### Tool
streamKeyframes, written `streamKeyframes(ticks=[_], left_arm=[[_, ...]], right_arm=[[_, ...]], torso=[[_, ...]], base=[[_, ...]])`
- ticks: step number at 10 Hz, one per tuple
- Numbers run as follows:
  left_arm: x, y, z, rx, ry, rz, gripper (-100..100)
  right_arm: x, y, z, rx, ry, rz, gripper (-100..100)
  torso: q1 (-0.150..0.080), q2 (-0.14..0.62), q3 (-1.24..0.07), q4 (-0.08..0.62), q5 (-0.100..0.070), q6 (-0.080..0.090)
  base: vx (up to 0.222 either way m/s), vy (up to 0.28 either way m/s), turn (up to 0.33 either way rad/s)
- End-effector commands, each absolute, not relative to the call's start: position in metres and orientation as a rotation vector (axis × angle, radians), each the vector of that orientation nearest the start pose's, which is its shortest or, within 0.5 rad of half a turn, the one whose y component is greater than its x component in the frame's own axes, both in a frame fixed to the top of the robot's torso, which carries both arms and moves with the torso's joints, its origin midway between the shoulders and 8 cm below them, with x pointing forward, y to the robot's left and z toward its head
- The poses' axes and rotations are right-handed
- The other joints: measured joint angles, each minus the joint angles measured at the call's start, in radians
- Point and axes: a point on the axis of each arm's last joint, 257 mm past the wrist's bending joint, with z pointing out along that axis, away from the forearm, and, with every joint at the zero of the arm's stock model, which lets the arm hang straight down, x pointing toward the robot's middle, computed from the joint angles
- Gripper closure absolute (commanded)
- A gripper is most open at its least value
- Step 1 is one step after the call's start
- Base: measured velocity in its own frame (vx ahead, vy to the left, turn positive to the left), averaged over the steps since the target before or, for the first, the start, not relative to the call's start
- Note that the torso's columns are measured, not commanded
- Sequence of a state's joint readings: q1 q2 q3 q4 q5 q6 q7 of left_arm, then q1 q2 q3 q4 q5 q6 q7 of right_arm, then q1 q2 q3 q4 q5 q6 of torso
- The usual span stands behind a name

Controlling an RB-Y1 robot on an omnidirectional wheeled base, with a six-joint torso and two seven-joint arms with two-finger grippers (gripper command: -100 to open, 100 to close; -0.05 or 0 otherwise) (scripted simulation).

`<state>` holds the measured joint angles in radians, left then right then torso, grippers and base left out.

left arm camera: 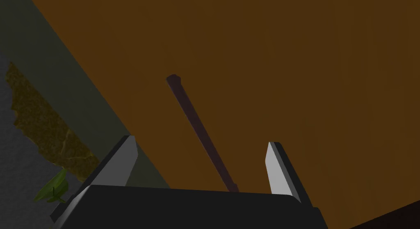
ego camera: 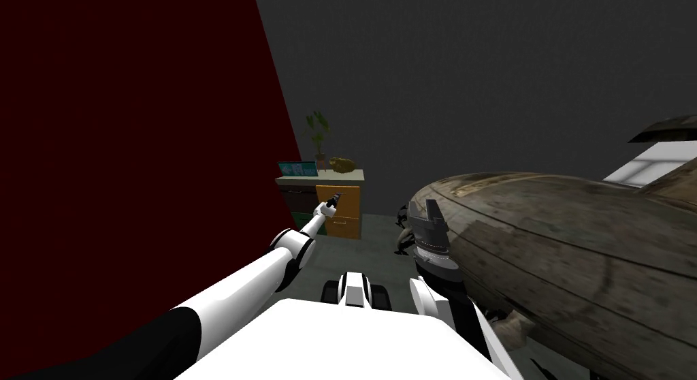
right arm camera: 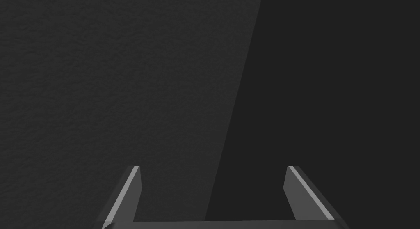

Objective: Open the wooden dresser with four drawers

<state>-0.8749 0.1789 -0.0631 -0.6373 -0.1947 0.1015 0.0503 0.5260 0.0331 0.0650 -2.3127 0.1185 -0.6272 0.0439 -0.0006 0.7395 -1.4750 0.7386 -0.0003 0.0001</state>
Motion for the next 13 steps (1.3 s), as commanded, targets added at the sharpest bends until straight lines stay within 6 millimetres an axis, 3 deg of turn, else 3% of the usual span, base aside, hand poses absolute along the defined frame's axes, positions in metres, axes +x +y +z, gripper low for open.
streamKeyframes(ticks=[1,2,3,9,10,13], left_arm=[[0.729,0.175,-0.185,-0.917,1.610,-0.878,-100],[0.730,0.174,-0.185,-0.917,1.611,-0.879,-100],[0.730,0.174,-0.185,-0.917,1.611,-0.879,100],[0.731,0.165,-0.180,-0.910,1.615,-0.885,100],[0.731,0.168,-0.181,-0.917,1.617,-0.878,-100],[0.731,0.173,-0.184,-0.927,1.618,-0.869,-100]], right_arm=[[0.317,-0.243,0.053,0.488,0.570,1.273,0],[0.317,-0.243,0.053,0.488,0.570,1.273,0],[0.317,-0.243,0.053,0.488,0.570,1.273,0],[0.317,-0.243,0.053,0.487,0.569,1.274,0],[0.317,-0.243,0.053,0.488,0.570,1.273,0],[0.317,-0.243,0.053,0.488,0.570,1.273,0]], torso=[[0.002,0.005,0.003,0.001,0.001,0.000],[0.001,0.002,0.002,0.001,0.000,0.000],[0.001,0.002,0.001,0.000,0.000,0.000],[0.002,-0.001,-0.001,0.000,0.001,0.000],[0.000,-0.007,-0.004,-0.002,0.000,0.000],[0.000,-0.009,-0.006,-0.003,0.000,0.000]], base=[[0.104,-0.034,-0.023],[0.064,-0.021,-0.003],[0.010,-0.004,0.001],[-0.159,0.020,0.016],[0.056,-0.008,-0.021],[0.168,-0.024,-0.013]])
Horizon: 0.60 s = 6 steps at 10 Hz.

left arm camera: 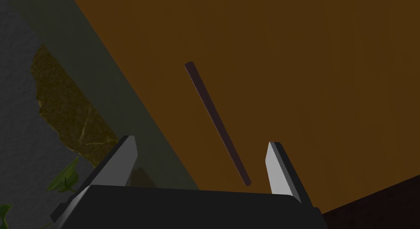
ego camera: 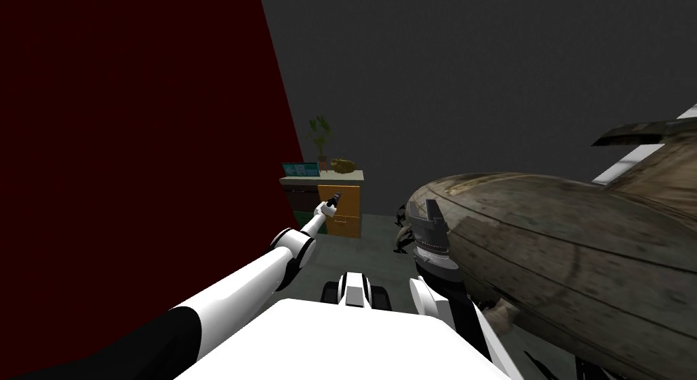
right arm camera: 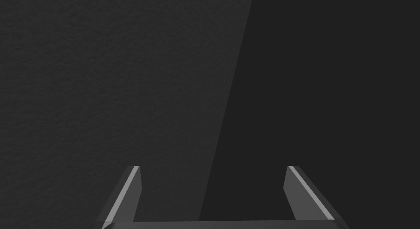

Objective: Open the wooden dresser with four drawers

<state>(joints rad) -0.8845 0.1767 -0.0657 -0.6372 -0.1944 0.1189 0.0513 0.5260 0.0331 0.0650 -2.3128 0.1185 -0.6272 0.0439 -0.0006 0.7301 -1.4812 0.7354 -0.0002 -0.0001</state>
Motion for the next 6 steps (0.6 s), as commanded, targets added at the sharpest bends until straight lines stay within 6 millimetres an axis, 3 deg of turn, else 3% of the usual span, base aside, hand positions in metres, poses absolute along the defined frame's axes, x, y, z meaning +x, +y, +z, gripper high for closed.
streamKeyframes(ticks=[1,4,5,6], left_arm=[[0.7308,0.1754,-0.1847,-0.932,1.619,-0.865,-100],[0.7304,0.1755,-0.1845,-0.931,1.618,-0.866,-100],[0.7304,0.1756,-0.1843,-0.930,1.618,-0.866,100],[0.7310,0.1725,-0.1825,-0.927,1.619,-0.868,100]], right_arm=[[0.3170,-0.2433,0.0527,0.488,0.570,1.273,0],[0.3171,-0.2433,0.0527,0.488,0.570,1.273,0],[0.3171,-0.2433,0.0528,0.488,0.570,1.273,0],[0.3171,-0.2433,0.0528,0.488,0.570,1.273,0]], torso=[[0.000,0.005,0.003,0.002,0.000,0.000],[0.002,0.011,0.008,0.004,0.001,0.000],[0.002,0.011,0.007,0.003,0.001,0.000],[0.001,0.012,0.007,0.004,0.000,0.000]], base=[[0.173,-0.056,-0.016],[0.090,-0.017,-0.007],[0.011,-0.002,0.001],[-0.094,-0.002,0.020]])
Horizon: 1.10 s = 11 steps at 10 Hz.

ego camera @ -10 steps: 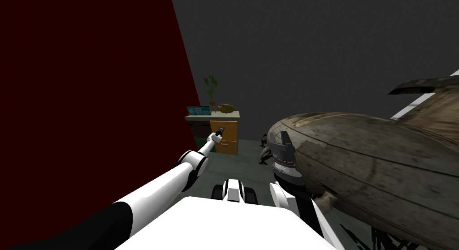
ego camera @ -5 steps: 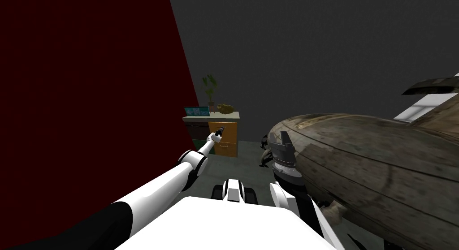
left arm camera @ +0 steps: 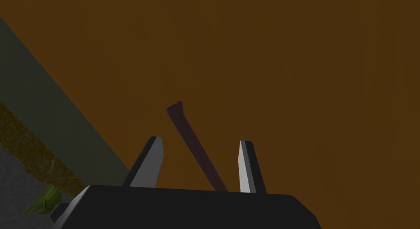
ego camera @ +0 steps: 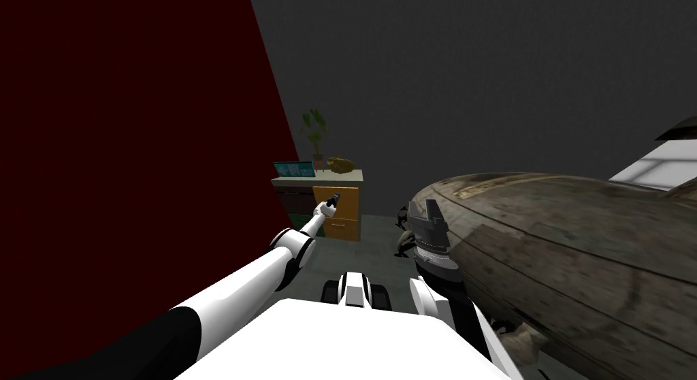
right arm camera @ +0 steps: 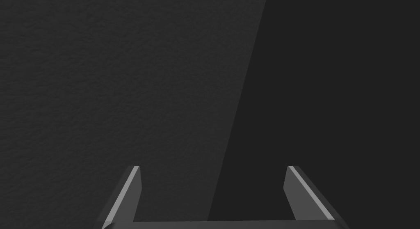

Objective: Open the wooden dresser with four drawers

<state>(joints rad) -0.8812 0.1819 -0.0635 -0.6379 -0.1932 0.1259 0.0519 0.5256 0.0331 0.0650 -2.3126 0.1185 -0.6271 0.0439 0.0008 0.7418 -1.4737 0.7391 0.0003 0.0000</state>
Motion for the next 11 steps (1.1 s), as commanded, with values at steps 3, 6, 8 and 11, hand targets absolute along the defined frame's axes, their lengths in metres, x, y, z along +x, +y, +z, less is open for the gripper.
streamKeyframes(ticks=[3,6,8,11], left_arm=[[0.732,0.167,-0.179,-0.923,1.622,-0.871,100],[0.730,0.163,-0.186,-0.929,1.634,-0.870,100],[0.730,0.160,-0.184,-0.923,1.635,-0.873,100],[0.729,0.199,-0.177,-0.923,1.572,-0.878,-100]], right_arm=[[0.317,-0.243,0.053,0.487,0.569,1.274,0],[0.317,-0.243,0.053,0.488,0.569,1.273,0],[0.317,-0.243,0.053,0.487,0.569,1.274,0],[0.317,-0.243,0.053,0.488,0.570,1.273,0]], torso=[[-0.001,0.002,0.001,0.000,-0.001,0.000],[-0.002,-0.006,-0.003,0.002,-0.002,-0.001],[-0.001,-0.001,-0.001,-0.001,-0.001,-0.001],[-0.001,-0.007,-0.004,0.001,-0.001,-0.001]], base=[[-0.197,0.016,0.018],[-0.138,0.024,0.008],[-0.199,0.017,0.028],[-0.126,0.061,0.117]])
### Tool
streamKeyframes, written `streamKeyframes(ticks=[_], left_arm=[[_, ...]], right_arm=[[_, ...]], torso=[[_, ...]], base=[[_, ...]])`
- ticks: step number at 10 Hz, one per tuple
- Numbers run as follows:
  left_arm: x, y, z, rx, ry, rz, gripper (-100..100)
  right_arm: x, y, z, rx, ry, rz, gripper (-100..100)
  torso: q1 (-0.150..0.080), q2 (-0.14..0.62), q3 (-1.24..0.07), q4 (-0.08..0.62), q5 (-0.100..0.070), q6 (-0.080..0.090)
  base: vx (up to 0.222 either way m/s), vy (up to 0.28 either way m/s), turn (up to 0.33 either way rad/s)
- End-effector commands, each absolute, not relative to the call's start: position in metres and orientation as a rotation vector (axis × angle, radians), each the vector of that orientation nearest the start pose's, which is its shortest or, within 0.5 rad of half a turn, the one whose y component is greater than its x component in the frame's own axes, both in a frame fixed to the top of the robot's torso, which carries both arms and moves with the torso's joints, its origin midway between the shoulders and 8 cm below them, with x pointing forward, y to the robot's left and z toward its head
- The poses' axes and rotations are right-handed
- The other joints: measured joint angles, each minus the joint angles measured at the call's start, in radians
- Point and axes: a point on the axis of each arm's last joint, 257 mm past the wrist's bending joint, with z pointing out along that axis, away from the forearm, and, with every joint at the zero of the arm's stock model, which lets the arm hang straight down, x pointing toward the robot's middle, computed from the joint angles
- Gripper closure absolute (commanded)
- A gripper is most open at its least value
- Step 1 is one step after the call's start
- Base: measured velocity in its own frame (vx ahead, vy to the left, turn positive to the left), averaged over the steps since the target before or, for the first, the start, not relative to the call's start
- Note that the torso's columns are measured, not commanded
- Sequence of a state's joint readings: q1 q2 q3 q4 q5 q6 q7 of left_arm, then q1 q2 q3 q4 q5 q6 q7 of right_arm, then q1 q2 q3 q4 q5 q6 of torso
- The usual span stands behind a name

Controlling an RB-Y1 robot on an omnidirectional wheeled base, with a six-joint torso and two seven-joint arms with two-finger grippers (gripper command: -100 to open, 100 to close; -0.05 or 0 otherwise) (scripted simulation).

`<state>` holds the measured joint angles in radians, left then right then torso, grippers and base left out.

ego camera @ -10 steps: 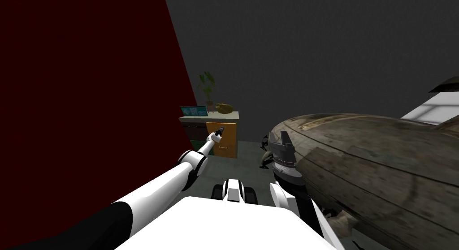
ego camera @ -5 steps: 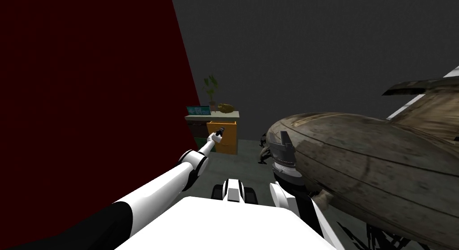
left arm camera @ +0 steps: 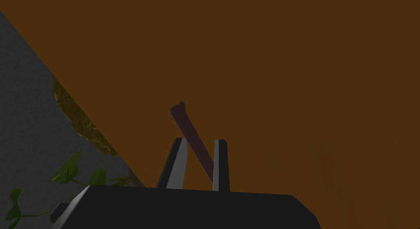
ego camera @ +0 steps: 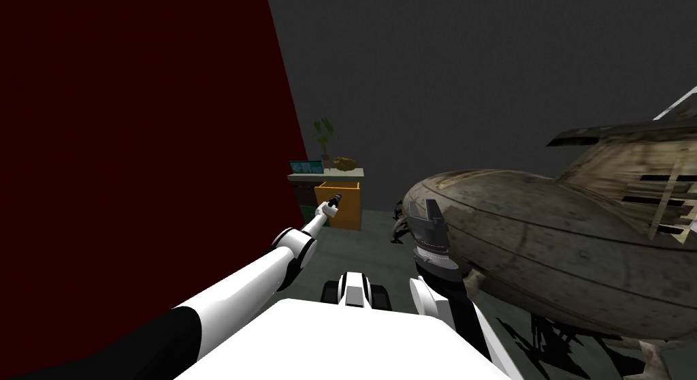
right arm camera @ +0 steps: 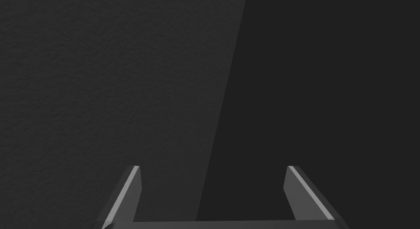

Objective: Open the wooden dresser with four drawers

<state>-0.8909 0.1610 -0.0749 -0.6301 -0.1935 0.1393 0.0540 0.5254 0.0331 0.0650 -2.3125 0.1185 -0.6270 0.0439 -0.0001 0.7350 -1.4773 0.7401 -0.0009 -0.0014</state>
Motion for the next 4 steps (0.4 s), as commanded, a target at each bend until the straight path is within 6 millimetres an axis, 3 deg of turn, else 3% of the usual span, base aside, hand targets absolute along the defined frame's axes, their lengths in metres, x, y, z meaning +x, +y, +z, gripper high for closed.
streamKeyframes(ticks=[1,2,4], left_arm=[[0.724,0.218,-0.186,-0.918,1.562,-0.862,-100],[0.720,0.246,-0.197,-0.933,1.564,-0.820,-100],[0.696,0.265,-0.250,-1.059,1.585,-0.829,-100]], right_arm=[[0.317,-0.243,0.053,0.487,0.570,1.273,0],[0.317,-0.243,0.053,0.487,0.570,1.273,0],[0.317,-0.243,0.053,0.488,0.570,1.273,0]], torso=[[0.009,0.000,0.000,-0.001,0.002,-0.003],[0.007,0.002,0.000,-0.002,0.003,0.000],[-0.006,0.001,0.000,-0.003,-0.001,0.002]], base=[[-0.073,0.146,0.430],[-0.036,0.084,0.373],[0.003,0.019,0.367]])
